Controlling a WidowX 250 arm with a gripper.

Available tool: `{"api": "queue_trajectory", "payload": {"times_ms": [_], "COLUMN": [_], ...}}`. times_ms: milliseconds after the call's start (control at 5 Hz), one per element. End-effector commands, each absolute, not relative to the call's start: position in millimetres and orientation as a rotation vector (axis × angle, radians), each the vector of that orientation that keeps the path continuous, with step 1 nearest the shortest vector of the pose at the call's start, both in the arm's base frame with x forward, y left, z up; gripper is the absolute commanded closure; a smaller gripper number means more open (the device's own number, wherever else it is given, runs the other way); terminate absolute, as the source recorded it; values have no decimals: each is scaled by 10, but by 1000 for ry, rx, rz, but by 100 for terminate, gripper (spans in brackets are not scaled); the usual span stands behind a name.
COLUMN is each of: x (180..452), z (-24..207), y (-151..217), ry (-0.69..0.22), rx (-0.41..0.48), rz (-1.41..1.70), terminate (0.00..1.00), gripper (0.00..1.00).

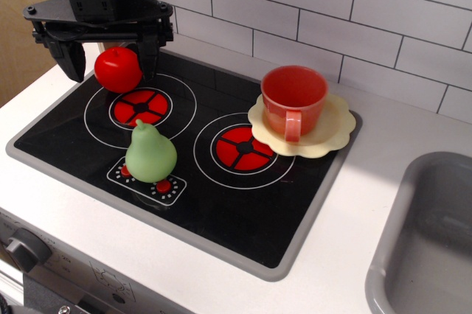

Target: Take cup off plate

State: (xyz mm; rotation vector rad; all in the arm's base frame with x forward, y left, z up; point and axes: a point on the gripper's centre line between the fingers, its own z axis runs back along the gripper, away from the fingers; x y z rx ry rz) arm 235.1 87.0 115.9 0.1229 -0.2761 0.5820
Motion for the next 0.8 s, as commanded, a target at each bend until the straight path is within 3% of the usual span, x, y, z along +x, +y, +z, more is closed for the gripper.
{"api": "queue_trajectory", "payload": {"times_ms": [0,600], "x": [2351,2554], "z": [1159,1346], "y": [870,228], "ry": [-276,-296], "rx": [123,65], "rz": [582,507], "terminate": [0,0], "gripper": [0,0]}}
